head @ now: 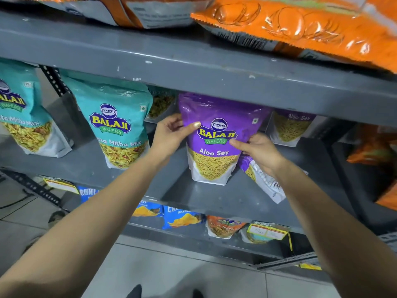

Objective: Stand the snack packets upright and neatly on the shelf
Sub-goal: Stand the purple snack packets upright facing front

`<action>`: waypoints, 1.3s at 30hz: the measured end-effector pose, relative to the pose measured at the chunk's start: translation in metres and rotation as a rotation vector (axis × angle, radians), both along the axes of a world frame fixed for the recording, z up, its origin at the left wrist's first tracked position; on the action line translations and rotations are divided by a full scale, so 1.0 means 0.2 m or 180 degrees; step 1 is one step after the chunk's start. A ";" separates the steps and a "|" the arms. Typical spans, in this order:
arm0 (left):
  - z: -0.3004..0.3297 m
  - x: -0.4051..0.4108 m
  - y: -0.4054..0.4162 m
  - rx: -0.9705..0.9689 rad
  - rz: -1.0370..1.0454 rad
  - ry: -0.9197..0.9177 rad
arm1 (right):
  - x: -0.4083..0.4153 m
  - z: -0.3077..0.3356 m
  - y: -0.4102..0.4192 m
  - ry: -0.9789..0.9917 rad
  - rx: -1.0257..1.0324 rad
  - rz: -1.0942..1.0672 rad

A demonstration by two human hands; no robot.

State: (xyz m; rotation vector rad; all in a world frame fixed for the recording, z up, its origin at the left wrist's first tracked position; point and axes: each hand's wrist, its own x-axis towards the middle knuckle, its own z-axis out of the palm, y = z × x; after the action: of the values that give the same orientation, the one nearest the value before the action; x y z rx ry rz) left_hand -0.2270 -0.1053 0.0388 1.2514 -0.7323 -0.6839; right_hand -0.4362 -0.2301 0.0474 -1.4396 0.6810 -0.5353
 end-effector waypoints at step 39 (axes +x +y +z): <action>-0.27 -1.15 -0.51 0.0592 -0.1091 -0.1116 | -1.14 -0.25 -0.26 0.0580 -0.0206 -0.1129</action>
State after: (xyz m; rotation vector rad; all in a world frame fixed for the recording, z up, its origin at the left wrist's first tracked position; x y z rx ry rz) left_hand -0.4570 -0.2067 -0.0151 1.4514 -1.2136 -0.8346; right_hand -0.6644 -0.2828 -0.0024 -1.4468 1.0842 -0.7105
